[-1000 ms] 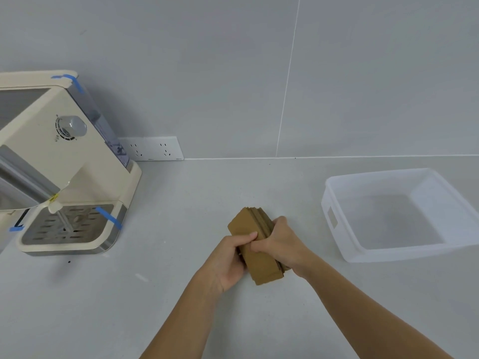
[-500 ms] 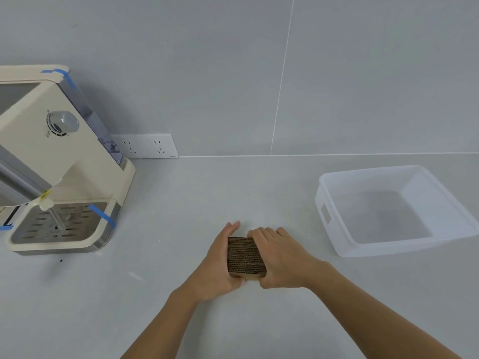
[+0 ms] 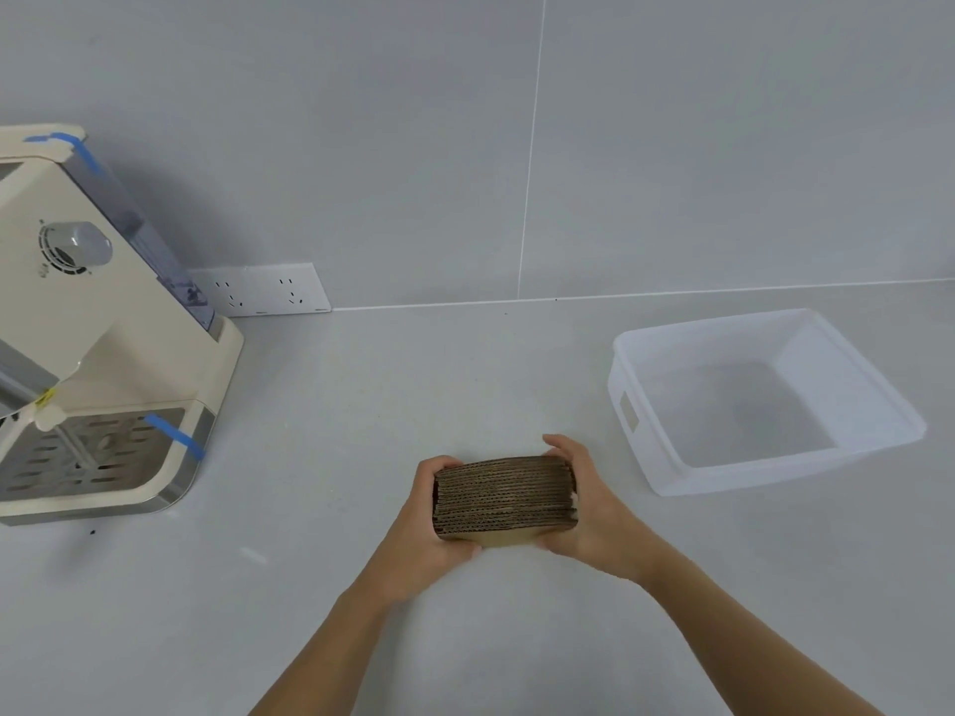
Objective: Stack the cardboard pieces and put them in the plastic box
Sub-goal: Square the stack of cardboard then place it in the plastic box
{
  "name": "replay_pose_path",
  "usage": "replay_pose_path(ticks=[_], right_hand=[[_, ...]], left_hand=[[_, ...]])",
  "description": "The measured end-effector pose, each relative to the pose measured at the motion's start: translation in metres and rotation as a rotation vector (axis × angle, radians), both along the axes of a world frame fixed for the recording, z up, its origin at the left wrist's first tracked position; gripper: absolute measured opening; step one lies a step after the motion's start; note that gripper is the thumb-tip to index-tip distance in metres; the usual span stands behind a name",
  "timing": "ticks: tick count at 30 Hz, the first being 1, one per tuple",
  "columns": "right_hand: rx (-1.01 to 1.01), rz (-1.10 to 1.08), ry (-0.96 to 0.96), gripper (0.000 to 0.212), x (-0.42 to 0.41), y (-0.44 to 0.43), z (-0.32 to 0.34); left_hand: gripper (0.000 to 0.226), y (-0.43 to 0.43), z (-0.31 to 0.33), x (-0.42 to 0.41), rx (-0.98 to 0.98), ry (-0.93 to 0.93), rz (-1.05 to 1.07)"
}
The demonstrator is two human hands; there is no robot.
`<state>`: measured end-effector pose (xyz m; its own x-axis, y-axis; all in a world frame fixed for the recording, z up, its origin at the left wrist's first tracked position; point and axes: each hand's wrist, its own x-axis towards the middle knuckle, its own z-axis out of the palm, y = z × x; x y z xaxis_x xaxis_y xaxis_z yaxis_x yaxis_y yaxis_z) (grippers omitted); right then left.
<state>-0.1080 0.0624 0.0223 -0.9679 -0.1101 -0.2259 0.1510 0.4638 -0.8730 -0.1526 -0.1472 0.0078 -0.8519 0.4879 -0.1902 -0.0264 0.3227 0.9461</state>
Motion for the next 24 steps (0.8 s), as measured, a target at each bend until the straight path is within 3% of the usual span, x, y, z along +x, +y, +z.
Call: replay_pose_path(ticks=[3, 6, 13, 17, 21, 24], right_hand=[[-0.321, -0.187, -0.036, 0.081, 0.005, -0.014, -0.007], [-0.500, -0.311, -0.015, 0.076, 0.007, -0.022, -0.014], [-0.461, -0.363, 0.128, 0.077, 0.014, -0.019, -0.009], [-0.494, -0.363, 0.061, 0.087, 0.019, -0.019, -0.014], [-0.701, -0.389, 0.008, 0.094, 0.018, -0.025, -0.014], [-0.694, -0.437, 0.059, 0.078, 0.017, -0.029, -0.008]], left_hand=[[0.069, 0.009, 0.000, 0.004, 0.115, -0.118, 0.100], [0.069, 0.017, 0.000, 0.008, 0.250, -0.243, 0.207], [0.077, 0.018, 0.012, 0.005, 0.239, -0.114, 0.086], [0.091, 0.022, 0.009, 0.010, 0.305, -0.171, 0.096], [0.072, 0.030, 0.003, 0.013, 0.454, -0.275, 0.259], [0.049, 0.034, 0.006, 0.014, 0.436, -0.223, 0.290]])
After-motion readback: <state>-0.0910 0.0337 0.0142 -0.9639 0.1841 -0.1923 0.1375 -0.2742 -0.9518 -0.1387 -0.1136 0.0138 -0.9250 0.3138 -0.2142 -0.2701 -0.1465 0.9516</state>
